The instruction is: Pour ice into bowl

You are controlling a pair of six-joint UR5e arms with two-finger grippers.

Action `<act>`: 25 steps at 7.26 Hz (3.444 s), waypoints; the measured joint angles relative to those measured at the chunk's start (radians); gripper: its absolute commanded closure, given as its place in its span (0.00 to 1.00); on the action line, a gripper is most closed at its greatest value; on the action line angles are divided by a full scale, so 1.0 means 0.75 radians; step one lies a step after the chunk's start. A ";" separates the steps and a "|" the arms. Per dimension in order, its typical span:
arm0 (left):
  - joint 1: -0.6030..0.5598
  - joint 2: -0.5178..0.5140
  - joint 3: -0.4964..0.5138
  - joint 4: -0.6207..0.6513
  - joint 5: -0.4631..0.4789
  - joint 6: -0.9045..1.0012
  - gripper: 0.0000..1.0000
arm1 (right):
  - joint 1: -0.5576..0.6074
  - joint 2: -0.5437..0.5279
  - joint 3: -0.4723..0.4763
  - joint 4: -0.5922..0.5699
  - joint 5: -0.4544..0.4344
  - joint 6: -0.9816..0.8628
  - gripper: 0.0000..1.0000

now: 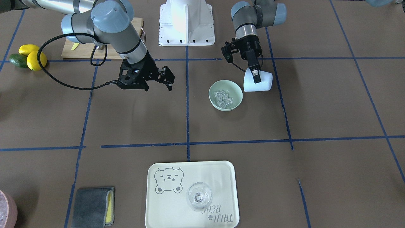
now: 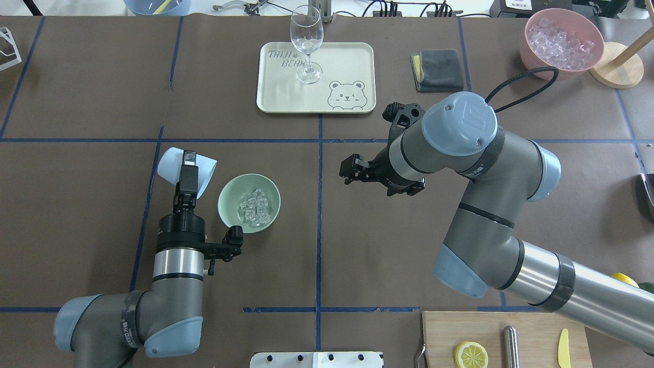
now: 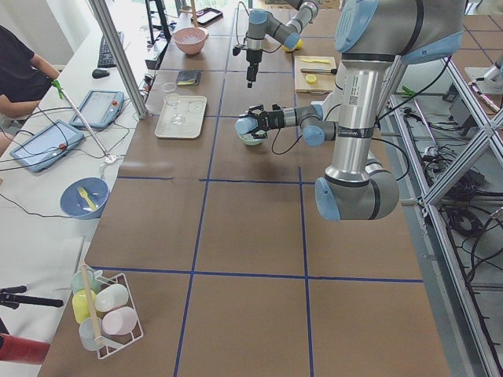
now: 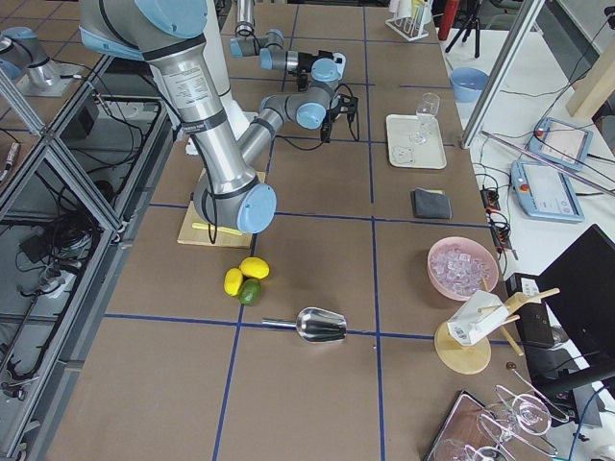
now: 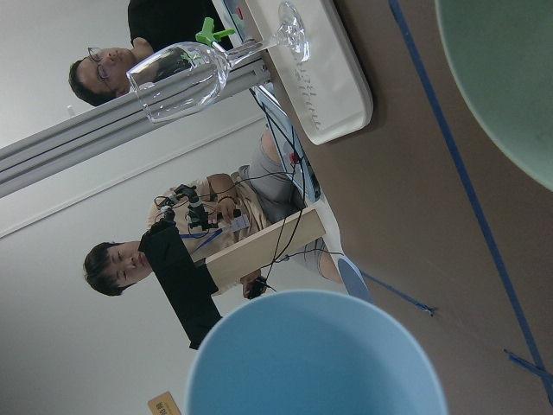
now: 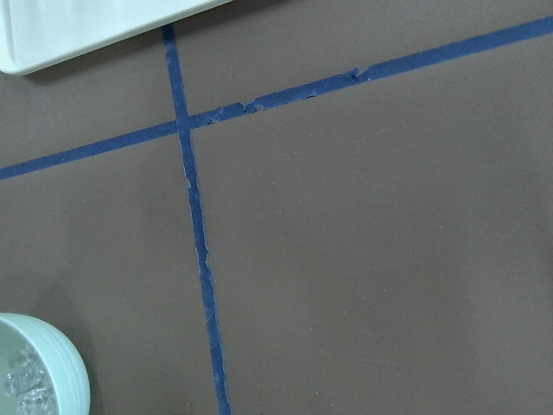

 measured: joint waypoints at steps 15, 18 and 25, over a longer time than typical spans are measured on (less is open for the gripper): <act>-0.448 0.102 -0.376 -0.219 -1.008 0.152 1.00 | -0.177 0.412 -0.379 -0.005 -0.250 0.110 0.00; -0.622 0.138 -0.376 -0.285 -1.242 -0.033 1.00 | -0.225 0.554 -0.606 0.006 -0.287 0.109 0.07; -0.852 0.213 -0.332 -0.381 -1.571 -0.430 1.00 | -0.253 0.561 -0.679 0.130 -0.278 0.110 1.00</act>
